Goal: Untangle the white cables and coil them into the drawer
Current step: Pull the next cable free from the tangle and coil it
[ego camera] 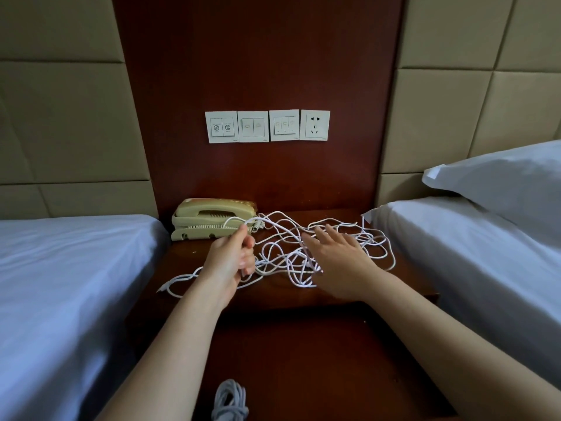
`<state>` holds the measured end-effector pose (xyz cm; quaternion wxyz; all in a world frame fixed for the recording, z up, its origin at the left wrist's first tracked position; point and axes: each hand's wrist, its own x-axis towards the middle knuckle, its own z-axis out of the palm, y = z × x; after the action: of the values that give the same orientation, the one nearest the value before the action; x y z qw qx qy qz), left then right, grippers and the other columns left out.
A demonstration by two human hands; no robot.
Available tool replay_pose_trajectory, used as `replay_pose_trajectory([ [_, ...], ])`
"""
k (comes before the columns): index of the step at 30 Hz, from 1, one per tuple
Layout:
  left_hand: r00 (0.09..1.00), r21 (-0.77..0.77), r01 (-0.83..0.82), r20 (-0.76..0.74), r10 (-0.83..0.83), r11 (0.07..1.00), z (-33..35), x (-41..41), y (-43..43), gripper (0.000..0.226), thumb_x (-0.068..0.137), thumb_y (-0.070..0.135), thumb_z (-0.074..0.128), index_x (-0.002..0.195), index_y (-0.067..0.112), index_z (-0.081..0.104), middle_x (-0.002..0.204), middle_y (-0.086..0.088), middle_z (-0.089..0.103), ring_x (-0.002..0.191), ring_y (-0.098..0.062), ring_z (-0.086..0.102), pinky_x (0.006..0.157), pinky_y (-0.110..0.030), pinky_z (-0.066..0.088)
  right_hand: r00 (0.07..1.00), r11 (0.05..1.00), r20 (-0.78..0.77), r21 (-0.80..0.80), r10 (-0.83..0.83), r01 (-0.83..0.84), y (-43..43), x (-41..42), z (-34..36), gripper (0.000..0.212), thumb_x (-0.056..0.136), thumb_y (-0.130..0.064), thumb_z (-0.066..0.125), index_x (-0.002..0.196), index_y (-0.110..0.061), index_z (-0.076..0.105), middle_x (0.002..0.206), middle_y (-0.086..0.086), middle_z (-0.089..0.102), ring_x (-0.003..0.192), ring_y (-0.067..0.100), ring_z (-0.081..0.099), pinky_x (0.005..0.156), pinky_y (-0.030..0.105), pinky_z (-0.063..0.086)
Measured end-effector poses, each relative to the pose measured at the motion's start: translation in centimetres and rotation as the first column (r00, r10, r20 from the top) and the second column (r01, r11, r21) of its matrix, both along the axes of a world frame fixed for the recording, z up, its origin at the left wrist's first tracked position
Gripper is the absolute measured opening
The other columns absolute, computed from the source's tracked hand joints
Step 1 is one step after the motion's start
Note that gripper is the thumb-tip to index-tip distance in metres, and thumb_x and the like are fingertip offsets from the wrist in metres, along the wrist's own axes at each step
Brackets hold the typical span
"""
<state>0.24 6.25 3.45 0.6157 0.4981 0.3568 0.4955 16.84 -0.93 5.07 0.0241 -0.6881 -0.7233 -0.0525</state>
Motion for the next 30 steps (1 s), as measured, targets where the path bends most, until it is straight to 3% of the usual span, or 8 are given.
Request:
replay_pose_trajectory([
  [3,0.996,0.025,0.021,-0.084,-0.019,0.999,0.0,0.1,-0.5,0.042,0.1,0.03,0.04,0.064,0.01,0.042,0.038,0.008,0.025,0.032,-0.005,0.024,0.036,-0.018,0.027,0.822,0.989,-0.557,0.143,0.12,-0.047,0.1,-0.5,0.4,0.055,0.097,-0.023,0.047,0.146,-0.011,0.026,0.148,0.011,0.038,0.135,0.026,0.037,0.109,0.039,0.032],
  [6,0.984,0.043,0.073,-0.169,-0.065,0.996,0.0,0.6,-1.1,0.043,0.1,0.032,0.04,0.063,0.01,0.042,0.039,0.009,0.025,0.033,-0.006,0.025,0.038,-0.018,0.026,0.658,0.968,-0.72,0.243,0.22,-0.058,0.5,-1.2,0.0,0.04,0.098,-0.025,0.047,0.136,-0.014,0.044,0.121,0.002,0.059,0.107,0.017,0.059,0.086,0.027,0.045],
  [8,0.977,0.028,0.133,-0.173,-0.126,0.991,0.2,0.9,-1.5,0.043,0.099,0.032,0.04,0.062,0.01,0.042,0.038,0.009,0.025,0.032,-0.005,0.024,0.037,-0.017,0.025,0.605,0.954,-0.749,0.29,0.272,-0.07,1.0,-1.5,-0.3,0.023,0.097,-0.024,0.048,0.114,-0.011,0.058,0.083,-0.005,0.061,0.069,0.007,0.057,0.064,0.021,0.042],
  [10,0.963,-0.002,0.227,-0.147,-0.225,0.974,0.4,1.1,-1.9,0.043,0.099,0.033,0.04,0.062,0.011,0.041,0.039,0.009,0.023,0.031,-0.004,0.022,0.036,-0.017,0.023,0.618,0.93,-0.711,0.352,0.336,-0.101,1.3,-1.5,-0.2,0.025,0.097,-0.019,0.049,0.086,0.0,0.06,0.058,-0.004,0.044,0.049,0.005,0.036,0.05,0.021,0.03],
  [19,0.851,-0.131,0.508,-0.075,-0.52,0.851,0.9,1.7,-2.9,0.07,0.093,0.062,0.017,0.06,0.007,0.046,0.041,0.004,0.03,0.03,-0.006,0.025,0.035,-0.017,0.025,0.5,0.878,-0.735,0.462,0.458,-0.126,1.4,-1.2,0.8,0.03,0.098,-0.014,0.045,0.072,-0.005,0.056,0.055,-0.001,0.031,0.047,0.004,0.026,0.046,0.016,0.023],
  [22,0.832,-0.094,0.547,-0.049,-0.553,0.832,1.2,1.9,-3.3,0.069,0.095,0.059,0.017,0.059,0.007,0.047,0.041,0.004,0.03,0.031,-0.005,0.026,0.035,-0.017,0.027,0.464,0.894,-0.78,0.445,0.42,-0.061,1.9,-0.9,0.2,0.034,0.099,-0.018,0.045,0.066,-0.01,0.053,0.049,-0.012,0.031,0.046,0.003,0.027,0.045,0.015,0.023],
  [26,0.85,-0.03,0.527,0.011,-0.527,0.85,1.9,1.9,-3.5,0.061,0.099,0.048,0.023,0.056,0.009,0.046,0.037,0.007,0.03,0.029,-0.003,0.026,0.035,-0.015,0.026,0.408,0.944,-0.86,0.328,0.306,-0.015,2.4,-0.5,-0.8,0.044,0.099,-0.03,0.042,0.063,-0.006,0.053,0.053,-0.002,0.033,0.048,0.008,0.027,0.046,0.022,0.023],
  [30,0.881,0.008,0.471,0.052,-0.471,0.882,2.0,1.5,-3.3,0.049,0.099,0.036,0.033,0.058,0.01,0.044,0.038,0.007,0.029,0.028,-0.002,0.024,0.034,-0.015,0.024,0.49,0.967,-0.835,0.239,0.252,-0.091,2.6,-1.0,-1.5,0.046,0.1,-0.02,0.042,0.055,-0.024,0.052,0.048,-0.006,0.036,0.041,0.003,0.03,0.044,0.016,0.024],
])
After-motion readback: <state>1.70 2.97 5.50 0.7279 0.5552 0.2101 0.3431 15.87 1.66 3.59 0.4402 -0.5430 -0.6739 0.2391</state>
